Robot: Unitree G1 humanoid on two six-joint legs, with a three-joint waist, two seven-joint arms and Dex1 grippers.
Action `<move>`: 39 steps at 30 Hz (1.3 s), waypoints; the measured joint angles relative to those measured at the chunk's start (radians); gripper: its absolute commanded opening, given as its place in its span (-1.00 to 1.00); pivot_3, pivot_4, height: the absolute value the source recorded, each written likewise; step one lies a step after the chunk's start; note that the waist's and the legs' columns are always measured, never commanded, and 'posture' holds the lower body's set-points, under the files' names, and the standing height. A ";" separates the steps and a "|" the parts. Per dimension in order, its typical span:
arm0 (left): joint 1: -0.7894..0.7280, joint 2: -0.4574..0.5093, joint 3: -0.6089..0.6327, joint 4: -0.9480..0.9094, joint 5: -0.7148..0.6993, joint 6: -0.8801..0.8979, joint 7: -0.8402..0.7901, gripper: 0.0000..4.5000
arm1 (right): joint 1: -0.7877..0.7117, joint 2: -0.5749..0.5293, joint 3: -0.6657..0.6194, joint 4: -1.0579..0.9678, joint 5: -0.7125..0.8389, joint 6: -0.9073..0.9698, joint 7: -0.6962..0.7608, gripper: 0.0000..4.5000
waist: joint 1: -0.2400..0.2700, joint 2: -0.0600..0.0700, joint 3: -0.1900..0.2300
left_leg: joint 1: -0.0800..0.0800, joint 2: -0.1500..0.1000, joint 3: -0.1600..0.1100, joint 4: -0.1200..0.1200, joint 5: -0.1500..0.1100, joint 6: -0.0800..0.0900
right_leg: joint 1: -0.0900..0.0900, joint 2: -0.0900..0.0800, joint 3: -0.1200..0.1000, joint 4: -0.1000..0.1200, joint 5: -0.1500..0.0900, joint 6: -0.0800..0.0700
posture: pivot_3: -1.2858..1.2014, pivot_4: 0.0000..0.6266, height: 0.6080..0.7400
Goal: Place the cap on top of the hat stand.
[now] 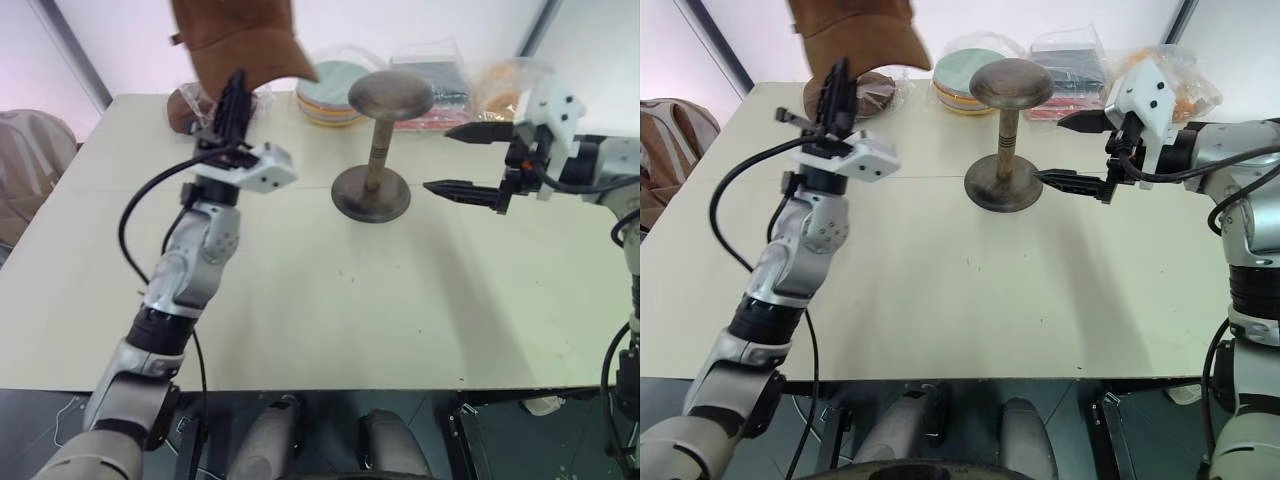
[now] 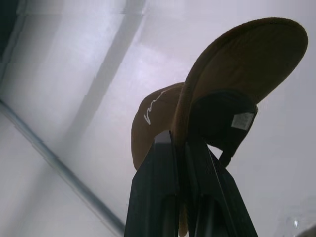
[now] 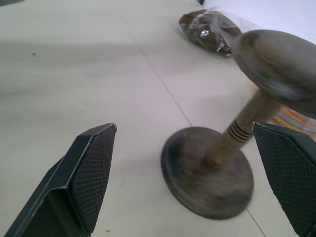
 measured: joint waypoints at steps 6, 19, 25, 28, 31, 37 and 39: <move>-0.077 -0.100 -0.067 0.087 0.000 -0.089 0.001 -0.99 | 0.031 -0.033 -0.046 0.038 -0.021 -0.027 -0.009 1.00 | 0.000 -0.001 0.001 | 0.000 0.000 0.000 0.000 0.000 0.000 | 0.000 0.000 0.000 0.000 0.000 0.000 | 0.03 -0.52 1.00; -0.109 -0.212 -0.169 0.189 0.013 -0.223 0.018 -0.99 | 0.208 -0.092 -0.183 -0.001 -0.017 0.000 -0.034 1.00 | 0.000 -0.001 0.001 | 0.000 0.000 0.001 0.001 0.000 0.000 | 0.001 0.001 0.000 0.000 0.000 0.000 | 0.03 -0.52 1.00; -0.076 -0.215 -0.206 0.265 0.038 -0.266 0.055 -0.99 | 0.250 -0.096 -0.228 -0.029 -0.003 0.015 -0.047 1.00 | -0.001 -0.001 0.001 | 0.001 0.000 0.001 0.000 0.000 0.000 | 0.001 0.001 0.000 0.000 0.000 0.000 | 0.03 -0.52 1.00; -0.040 -0.194 -0.230 0.331 0.058 -0.297 0.082 -0.99 | 0.260 -0.097 -0.233 -0.037 0.003 0.021 -0.051 1.00 | -0.001 -0.001 0.001 | 0.001 0.000 0.001 0.000 0.000 0.000 | 0.001 0.001 0.000 0.000 0.000 0.000 | 0.03 -0.52 1.00; -0.027 -0.182 -0.245 0.380 0.069 -0.320 0.096 -0.99 | 0.264 -0.097 -0.233 -0.049 0.005 0.024 -0.057 1.00 | 0.001 -0.001 0.001 | 0.001 0.000 0.001 0.001 0.000 0.000 | 0.001 0.001 0.000 0.000 0.000 0.000 | 0.03 -0.52 1.00; 0.003 -0.182 -0.256 0.425 0.069 -0.368 0.119 -0.99 | 0.267 -0.097 -0.233 -0.069 0.019 0.039 -0.069 1.00 | 0.000 -0.001 0.001 | 0.001 0.000 0.001 0.001 0.000 0.000 | 0.001 0.001 0.000 0.000 0.000 0.001 | 0.03 -0.52 1.00; 0.014 -0.182 -0.269 0.435 0.065 -0.390 0.116 -0.99 | 0.267 -0.097 -0.233 -0.073 0.020 0.046 -0.072 1.00 | 0.000 -0.001 0.001 | 0.001 0.000 0.001 0.001 0.000 0.000 | 0.001 0.000 0.000 0.000 0.000 0.001 | 0.03 -0.52 1.00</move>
